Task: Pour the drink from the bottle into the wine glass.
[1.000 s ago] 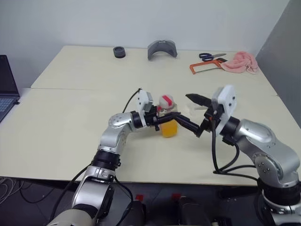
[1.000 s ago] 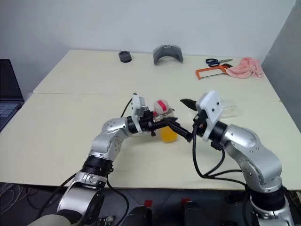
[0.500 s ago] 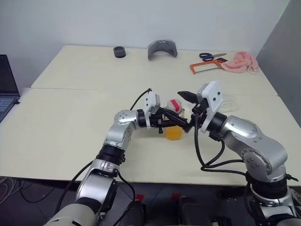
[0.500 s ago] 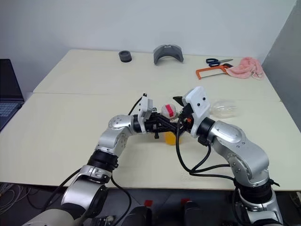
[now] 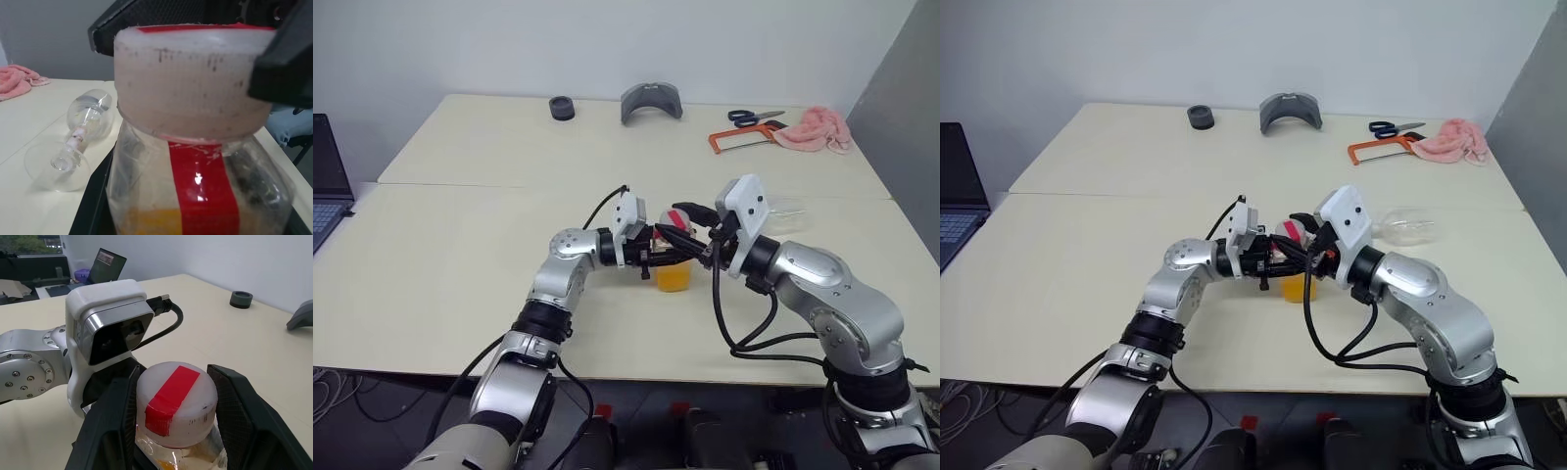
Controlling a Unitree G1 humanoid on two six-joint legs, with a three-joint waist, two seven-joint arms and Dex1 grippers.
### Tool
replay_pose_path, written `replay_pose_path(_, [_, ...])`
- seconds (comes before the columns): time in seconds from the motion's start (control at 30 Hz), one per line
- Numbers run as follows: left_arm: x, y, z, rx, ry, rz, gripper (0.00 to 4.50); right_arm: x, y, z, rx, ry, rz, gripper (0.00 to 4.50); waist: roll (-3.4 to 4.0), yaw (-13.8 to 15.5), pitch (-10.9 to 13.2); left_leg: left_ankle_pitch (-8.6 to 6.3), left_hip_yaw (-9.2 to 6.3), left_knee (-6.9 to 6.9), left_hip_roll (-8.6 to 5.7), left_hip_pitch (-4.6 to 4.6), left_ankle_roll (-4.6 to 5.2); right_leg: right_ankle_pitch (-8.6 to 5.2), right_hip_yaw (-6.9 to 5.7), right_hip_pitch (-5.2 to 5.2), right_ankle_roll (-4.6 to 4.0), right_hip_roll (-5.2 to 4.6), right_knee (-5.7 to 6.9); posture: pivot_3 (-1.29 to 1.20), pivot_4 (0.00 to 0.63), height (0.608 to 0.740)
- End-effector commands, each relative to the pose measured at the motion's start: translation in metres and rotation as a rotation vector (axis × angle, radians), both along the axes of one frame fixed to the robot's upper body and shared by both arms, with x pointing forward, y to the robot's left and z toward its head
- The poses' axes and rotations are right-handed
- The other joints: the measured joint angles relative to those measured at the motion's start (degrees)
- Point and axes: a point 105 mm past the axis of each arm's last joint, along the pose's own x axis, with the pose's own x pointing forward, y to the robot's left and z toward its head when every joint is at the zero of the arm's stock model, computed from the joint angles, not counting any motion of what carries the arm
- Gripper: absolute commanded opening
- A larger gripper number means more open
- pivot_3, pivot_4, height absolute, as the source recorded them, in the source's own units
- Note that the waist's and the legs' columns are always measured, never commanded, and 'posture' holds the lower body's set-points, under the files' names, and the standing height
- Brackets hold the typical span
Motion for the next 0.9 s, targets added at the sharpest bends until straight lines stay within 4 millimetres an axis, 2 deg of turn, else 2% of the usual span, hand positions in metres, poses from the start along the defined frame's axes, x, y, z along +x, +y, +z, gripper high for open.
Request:
replay_pose_path(0.03, [-0.012,-0.001,0.016,0.022,-0.084,-0.087,1.71,-0.013,-0.001,0.012,-0.122,-0.103,0.281,1.87,0.02,-0.01,0.01,0.00,0.03,0.00,-0.01,0.01,0.00,0.00,-0.01,0.01,0.00,0.00,-0.02,0.00,0.150,0.740])
replay_pose_path(0.17, [-0.016,0.001,0.018,0.060,-0.112,-0.129,1.71,-0.008,-0.019,0.016,-0.268,-0.086,0.445,1.87,0.03,-0.01,0.02,0.00,0.12,0.01,0.00,0.01,0.02,0.00,-0.06,0.03,0.00,0.02,-0.04,0.00,0.150,0.740])
replay_pose_path(0.23, [-0.017,0.000,0.021,0.059,-0.116,-0.133,1.70,-0.003,-0.021,0.023,-0.265,-0.091,0.441,1.87,0.03,-0.04,0.02,-0.01,0.11,0.01,0.03,0.01,0.02,0.00,-0.07,0.04,0.00,0.03,-0.05,0.00,0.150,0.740])
replay_pose_path(0.37, [-0.015,-0.001,0.024,0.030,-0.110,-0.096,1.69,0.000,-0.026,0.023,-0.229,-0.079,0.370,1.87,0.02,0.02,0.02,0.00,-0.04,0.01,0.10,-0.01,0.01,0.00,-0.07,0.01,0.00,-0.01,-0.03,0.00,0.150,0.740])
replay_pose_path(0.47, [-0.012,-0.002,0.025,0.001,-0.096,-0.054,1.69,0.009,-0.035,0.030,-0.149,-0.143,0.218,2.87,0.02,0.11,0.02,0.00,-0.11,0.04,0.12,-0.05,0.01,0.00,-0.07,0.01,0.00,-0.06,-0.03,0.00,0.150,0.740])
replay_pose_path(0.6, [-0.007,-0.001,0.025,-0.016,-0.088,-0.008,1.69,-0.001,-0.037,0.039,-0.037,-0.176,0.098,4.34,0.02,0.16,0.02,0.00,-0.10,0.07,0.11,-0.07,0.00,0.00,-0.04,-0.02,0.00,-0.12,0.02,0.00,0.150,0.740])
replay_pose_path(0.73, [0.005,0.000,0.029,-0.046,-0.099,0.065,1.69,-0.014,-0.028,0.032,0.072,-0.165,-0.115,4.34,0.04,0.13,0.01,0.03,-0.22,0.03,0.20,-0.09,-0.05,0.00,-0.08,-0.04,0.00,-0.11,0.06,0.00,0.150,0.740])
replay_pose_path(0.9, [0.007,-0.004,0.029,-0.063,-0.099,0.072,1.69,-0.019,-0.007,0.024,0.161,-0.117,-0.213,4.34,0.04,0.03,0.01,0.07,-0.10,0.09,0.09,-0.03,-0.09,0.00,0.02,-0.05,0.00,-0.10,0.21,0.00,0.150,0.740])
